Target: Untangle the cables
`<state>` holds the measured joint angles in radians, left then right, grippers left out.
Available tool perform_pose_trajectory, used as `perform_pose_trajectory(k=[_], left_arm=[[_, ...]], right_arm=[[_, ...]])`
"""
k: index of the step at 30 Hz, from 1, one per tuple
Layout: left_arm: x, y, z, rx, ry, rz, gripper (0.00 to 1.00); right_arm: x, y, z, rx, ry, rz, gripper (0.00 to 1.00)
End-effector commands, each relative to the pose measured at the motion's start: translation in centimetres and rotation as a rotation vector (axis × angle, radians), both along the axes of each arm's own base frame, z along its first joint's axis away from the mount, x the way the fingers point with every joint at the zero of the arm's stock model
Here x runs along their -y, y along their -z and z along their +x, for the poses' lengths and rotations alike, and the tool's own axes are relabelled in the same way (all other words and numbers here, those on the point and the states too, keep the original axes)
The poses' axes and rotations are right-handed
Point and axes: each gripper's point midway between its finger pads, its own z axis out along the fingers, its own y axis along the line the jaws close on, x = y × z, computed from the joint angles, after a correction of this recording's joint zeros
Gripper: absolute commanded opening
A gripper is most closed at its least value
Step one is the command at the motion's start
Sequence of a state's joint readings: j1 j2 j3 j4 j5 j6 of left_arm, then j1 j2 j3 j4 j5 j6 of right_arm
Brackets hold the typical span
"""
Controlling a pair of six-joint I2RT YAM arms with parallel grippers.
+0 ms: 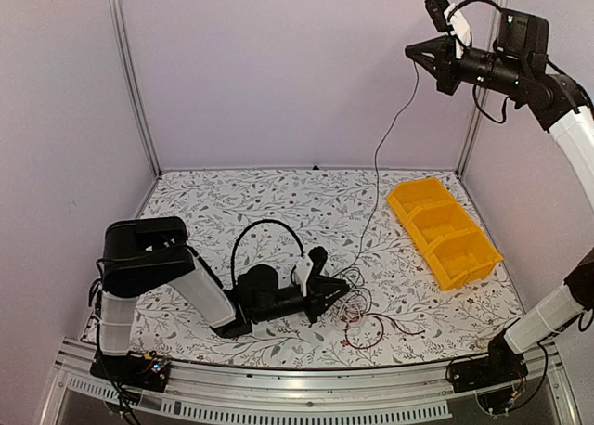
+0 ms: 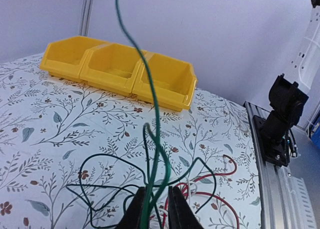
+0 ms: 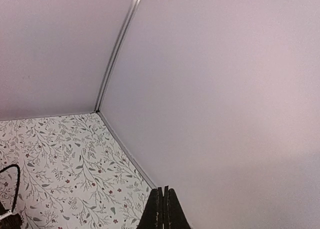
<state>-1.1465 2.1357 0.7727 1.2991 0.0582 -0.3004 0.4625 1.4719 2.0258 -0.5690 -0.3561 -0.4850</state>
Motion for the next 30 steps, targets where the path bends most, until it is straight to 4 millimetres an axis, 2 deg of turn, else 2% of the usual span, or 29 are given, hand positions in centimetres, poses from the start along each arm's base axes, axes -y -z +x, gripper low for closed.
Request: perform_pose_trajectory(k=[1, 4, 6, 10, 12, 14, 17, 21, 25, 27, 30], left_arm=[[-2.4, -5.5, 0.3, 0.048, -0.062, -0.145, 0.12], [-3.4, -6.2, -0.1, 0.061, -0.064, -0.146, 0.10], [-4.0, -6.6, 0.2, 0.072, -0.092, -0.140, 0.09], [-4.1, -6.2, 0.5, 0.079, -0.107, -0.103, 0.06], [-3.8, -5.7, 0.6, 0.081, -0.104, -0.088, 0.06], [-3.4, -5.5, 0.6, 0.078, -0.099, -0.078, 0.05], [-3.3, -5.1, 0.8, 0.069, -0.103, -0.068, 0.04], [-3.6, -5.0, 1.2, 0.057, -0.125, -0.067, 0.02], [-3.7, -4.5, 1.5, 0.041, -0.136, -0.059, 0.02], [-3.7, -4.2, 1.5, 0.033, -0.138, -0.055, 0.02], [-3.9, -4.3, 1.6, 0.030, -0.142, -0.058, 0.02]], right_arm=[[3.7, 9.4, 4.3, -0.208, 0.119, 0.000, 0.00], [4.3, 17.6, 4.9, -0.323, 0.144, -0.096, 0.00], [4.5, 22.2, 4.3, -0.389, 0.137, -0.145, 0.00], [5.5, 29.4, 4.0, -0.455, 0.167, -0.259, 0.01], [5.8, 31.7, 4.0, -0.472, 0.169, -0.320, 0.20], [6.0, 33.0, 4.0, -0.491, 0.161, -0.367, 0.39], [5.2, 34.6, 2.6, -0.540, 0.065, -0.417, 0.52], [3.6, 37.1, -2.0, -0.580, -0.160, -0.496, 0.55], [2.2, 42.1, -6.5, -0.581, -0.329, -0.668, 0.52], [1.8, 44.9, -8.2, -0.602, -0.370, -0.740, 0.52], [1.2, 47.4, -8.9, -0.607, -0.394, -0.793, 0.54]])
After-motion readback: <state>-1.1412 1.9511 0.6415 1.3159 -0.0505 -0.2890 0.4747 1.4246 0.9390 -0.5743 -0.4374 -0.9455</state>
